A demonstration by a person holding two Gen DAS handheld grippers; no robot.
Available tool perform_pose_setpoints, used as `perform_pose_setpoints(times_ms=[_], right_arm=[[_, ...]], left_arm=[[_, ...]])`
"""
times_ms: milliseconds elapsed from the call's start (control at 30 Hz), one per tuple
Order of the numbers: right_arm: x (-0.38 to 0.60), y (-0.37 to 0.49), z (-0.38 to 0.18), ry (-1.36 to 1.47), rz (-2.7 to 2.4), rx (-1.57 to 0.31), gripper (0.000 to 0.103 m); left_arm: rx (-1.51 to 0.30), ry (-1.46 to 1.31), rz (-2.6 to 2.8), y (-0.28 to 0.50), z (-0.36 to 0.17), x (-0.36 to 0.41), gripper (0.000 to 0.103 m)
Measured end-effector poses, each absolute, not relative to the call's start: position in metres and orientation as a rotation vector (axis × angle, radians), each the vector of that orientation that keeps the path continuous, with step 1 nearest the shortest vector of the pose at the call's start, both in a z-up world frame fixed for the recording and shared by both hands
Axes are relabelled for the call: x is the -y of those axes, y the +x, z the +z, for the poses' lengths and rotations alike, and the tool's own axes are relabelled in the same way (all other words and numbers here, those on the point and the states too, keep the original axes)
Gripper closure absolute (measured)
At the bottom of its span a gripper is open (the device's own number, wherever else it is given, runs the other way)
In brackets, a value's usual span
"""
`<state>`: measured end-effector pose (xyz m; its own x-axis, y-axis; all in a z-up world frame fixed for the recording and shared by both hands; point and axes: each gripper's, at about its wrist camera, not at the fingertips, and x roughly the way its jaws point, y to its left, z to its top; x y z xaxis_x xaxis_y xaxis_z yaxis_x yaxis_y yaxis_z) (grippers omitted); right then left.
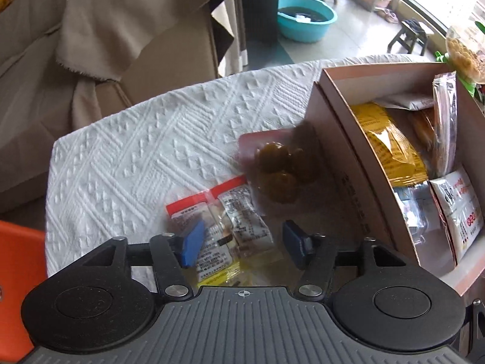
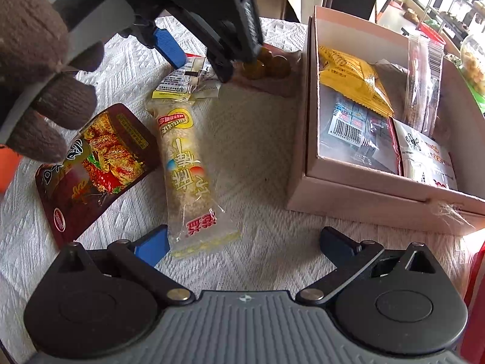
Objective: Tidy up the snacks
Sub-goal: 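Grasp two red-topped packets with left tool while right tool grasps long bread roll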
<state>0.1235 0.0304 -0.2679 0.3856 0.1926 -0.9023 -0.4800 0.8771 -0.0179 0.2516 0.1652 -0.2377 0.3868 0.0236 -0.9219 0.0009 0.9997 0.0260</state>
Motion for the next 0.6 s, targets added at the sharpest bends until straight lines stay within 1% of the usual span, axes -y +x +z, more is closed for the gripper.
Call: perform_pose_setpoints(times_ms=[33,67,133,233,267,300,433,500,533,567,600], right_arm=[[-0.031,0.123,-0.268,-0.299,0.44,-1.094,0.0],[-0.03,0.123,-0.268,-0.301,0.444,-1.091,0.0],[-0.03,0.123,-0.269,-0.303,0.45,-1.087,0.0],[-0.03,0.123,-0.269,-0.303,0.453,-1.081,0.0],[-0.03,0.123,-0.27,-0.303,0.453,-1.082,0.0],[-0.03,0.123,-0.27,-0.304,0.455,-1.083,0.0],[-0.032,0.13,-0.269,-0.336,0.486,-1.115,0.0],[-0.035,0.135,-0.267,-0.356,0.505,-1.141,0.0],[-0.036,0.138,-0.267,-0.361,0.506,-1.154,0.0],[-0.037,0.142,-0.268,-0.363,0.503,-1.166,0.0],[-0.038,0.144,-0.268,-0.364,0.5,-1.173,0.0]], left_arm=[[-1.173,-0.007,-0.003,0.251,-0.237,-0.166,0.025],[-1.167,-0.031,-0.002,0.25,-0.236,-0.169,0.025],[-1.152,-0.031,0.05,0.248,-0.234,-0.177,0.031],[-1.192,-0.051,0.15,0.25,-0.242,-0.196,0.032],[-1.217,-0.072,0.168,0.253,-0.247,-0.203,0.031],[-1.228,-0.117,0.172,0.254,-0.251,-0.209,0.024],[-1.215,-0.21,0.203,0.262,-0.25,-0.226,0.021],[-1.218,-0.231,0.197,0.269,-0.25,-0.23,0.018],[-1.229,-0.23,0.191,0.271,-0.25,-0.231,0.018],[-1.241,-0.228,0.187,0.272,-0.249,-0.231,0.021],[-1.243,-0.223,0.187,0.271,-0.247,-0.232,0.032]])
